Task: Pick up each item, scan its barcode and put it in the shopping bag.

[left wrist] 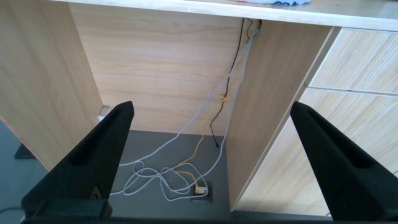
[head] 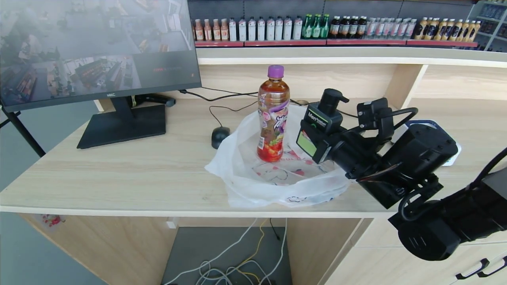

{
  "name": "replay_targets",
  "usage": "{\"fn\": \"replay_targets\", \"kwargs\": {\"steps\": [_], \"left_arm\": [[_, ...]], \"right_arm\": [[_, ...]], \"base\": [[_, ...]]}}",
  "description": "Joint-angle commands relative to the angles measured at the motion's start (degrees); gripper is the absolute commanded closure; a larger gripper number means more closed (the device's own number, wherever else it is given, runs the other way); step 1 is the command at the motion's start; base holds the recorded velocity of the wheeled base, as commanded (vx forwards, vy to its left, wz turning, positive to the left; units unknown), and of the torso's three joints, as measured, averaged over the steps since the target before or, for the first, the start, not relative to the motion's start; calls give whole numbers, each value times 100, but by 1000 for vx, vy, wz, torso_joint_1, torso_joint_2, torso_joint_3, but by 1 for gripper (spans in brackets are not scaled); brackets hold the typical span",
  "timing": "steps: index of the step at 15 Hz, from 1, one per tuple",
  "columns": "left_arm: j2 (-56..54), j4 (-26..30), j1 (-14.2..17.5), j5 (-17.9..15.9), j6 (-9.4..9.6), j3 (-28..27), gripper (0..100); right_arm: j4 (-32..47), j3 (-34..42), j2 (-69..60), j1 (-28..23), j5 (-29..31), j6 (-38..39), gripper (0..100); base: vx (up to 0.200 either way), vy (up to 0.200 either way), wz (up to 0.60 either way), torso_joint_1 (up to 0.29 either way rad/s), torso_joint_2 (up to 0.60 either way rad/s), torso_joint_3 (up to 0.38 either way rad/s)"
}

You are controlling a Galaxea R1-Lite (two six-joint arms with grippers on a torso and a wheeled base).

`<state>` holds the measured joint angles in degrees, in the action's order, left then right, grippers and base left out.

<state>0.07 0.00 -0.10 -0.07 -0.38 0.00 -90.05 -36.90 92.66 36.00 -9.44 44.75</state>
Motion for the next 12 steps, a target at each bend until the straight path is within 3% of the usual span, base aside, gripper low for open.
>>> {"fn": "replay_targets", "kwargs": {"steps": [1,6,12], "left_arm": [[1,0,1,-1,-6,0,0],[1,0,1,-1,-6,0,0],[1,0,1,-1,3,0,0]], "right_arm": [[5,-89,50,179,-6,78,100],[5,-10,-231,1102,-14,69,100],[5,69,-301,1340,-14,25,100]], "base": [[0,0,0,0,0,0],[0,0,0,0,0,0],[0,0,0,0,0,0]]}}
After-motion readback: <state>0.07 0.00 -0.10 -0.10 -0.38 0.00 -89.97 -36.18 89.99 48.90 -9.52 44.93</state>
